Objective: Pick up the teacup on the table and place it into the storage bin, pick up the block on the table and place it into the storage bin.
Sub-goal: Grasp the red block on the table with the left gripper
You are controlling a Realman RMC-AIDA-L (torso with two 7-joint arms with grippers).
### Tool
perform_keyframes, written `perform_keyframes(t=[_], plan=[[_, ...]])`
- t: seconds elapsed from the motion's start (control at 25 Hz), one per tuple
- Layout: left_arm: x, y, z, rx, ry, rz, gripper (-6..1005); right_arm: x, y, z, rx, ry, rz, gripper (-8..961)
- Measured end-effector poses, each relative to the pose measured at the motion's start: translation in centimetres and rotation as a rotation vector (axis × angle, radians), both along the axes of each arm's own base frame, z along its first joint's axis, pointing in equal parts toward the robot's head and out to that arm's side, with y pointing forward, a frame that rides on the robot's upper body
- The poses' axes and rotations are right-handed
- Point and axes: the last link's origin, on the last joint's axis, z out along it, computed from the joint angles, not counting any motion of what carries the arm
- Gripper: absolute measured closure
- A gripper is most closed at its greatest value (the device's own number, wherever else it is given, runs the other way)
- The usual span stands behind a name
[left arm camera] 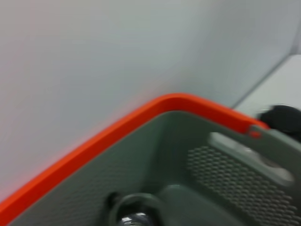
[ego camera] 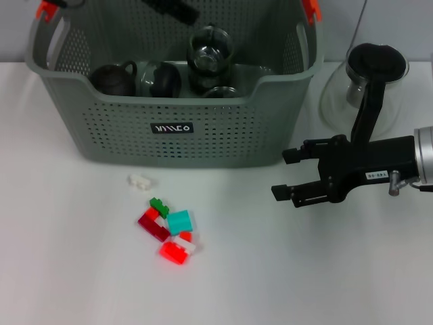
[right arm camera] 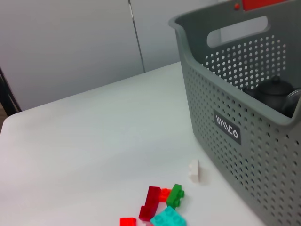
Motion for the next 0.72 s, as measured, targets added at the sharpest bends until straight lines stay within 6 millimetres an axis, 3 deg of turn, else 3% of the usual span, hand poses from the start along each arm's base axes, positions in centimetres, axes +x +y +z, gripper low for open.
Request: perform_keyframes(t=[0.08,0.12,0.16,0.44,0.72], plan=[[1.2,-3.0,-0.5,-0.067,0.021,-0.094,222,-0.1,0.1,0.0,0.003,-0.001,0.002,100],[1.2,-3.0,-0.5,-0.067,0.021,-0.094,193,-0.1,0.2,0.0,0.005,-0.002,0.002,100],[1.7,-4.6,-1.0,-0.111,0.049,-0.139,164,-0.2,0.2,0.0,0.006,-0.002,0.003,100],[1.1,-13.1,-5.4,-0.376,0.298,-0.167,48,-0.1,0.6,0.5,0.032,0.017,-0.011,100],[-1.8,-15.1,-9.2,-0.455,0.404,0.058,49,-0.1,0.7,0.3,0.050,0.012,0.000,100]])
